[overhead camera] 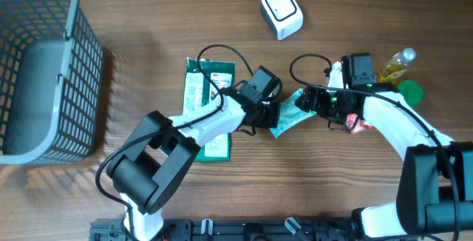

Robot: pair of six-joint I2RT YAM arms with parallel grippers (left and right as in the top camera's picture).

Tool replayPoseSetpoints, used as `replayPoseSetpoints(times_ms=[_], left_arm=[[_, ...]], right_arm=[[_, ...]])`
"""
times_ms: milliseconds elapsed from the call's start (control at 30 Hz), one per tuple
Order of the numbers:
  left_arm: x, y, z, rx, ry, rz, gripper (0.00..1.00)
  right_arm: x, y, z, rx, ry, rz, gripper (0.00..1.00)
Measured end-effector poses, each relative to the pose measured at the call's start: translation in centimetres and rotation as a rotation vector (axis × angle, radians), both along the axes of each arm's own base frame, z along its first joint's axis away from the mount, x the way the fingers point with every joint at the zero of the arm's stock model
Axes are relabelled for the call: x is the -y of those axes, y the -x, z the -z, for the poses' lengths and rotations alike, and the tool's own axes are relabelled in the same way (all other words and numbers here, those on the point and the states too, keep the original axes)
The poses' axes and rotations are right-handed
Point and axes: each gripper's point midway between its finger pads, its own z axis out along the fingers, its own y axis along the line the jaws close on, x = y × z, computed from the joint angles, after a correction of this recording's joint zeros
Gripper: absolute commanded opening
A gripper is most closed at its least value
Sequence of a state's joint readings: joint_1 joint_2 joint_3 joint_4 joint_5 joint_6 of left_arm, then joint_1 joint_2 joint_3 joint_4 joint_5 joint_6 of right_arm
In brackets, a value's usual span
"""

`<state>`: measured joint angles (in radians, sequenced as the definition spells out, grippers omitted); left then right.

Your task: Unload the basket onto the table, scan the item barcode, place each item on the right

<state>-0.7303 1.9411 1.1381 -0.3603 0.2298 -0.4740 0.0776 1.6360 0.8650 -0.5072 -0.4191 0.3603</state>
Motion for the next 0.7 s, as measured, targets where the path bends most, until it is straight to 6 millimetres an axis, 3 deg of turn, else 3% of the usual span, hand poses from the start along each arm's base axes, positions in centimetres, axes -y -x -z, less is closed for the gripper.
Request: replayPoseSetpoints(times_ms=[700], left_arm=[[0.0,0.0,0.02,0.0,0.0,0.0,0.04]], right_arm=[[-0.09,0.32,0.84,0.014,-0.008,-0.002,0.77]])
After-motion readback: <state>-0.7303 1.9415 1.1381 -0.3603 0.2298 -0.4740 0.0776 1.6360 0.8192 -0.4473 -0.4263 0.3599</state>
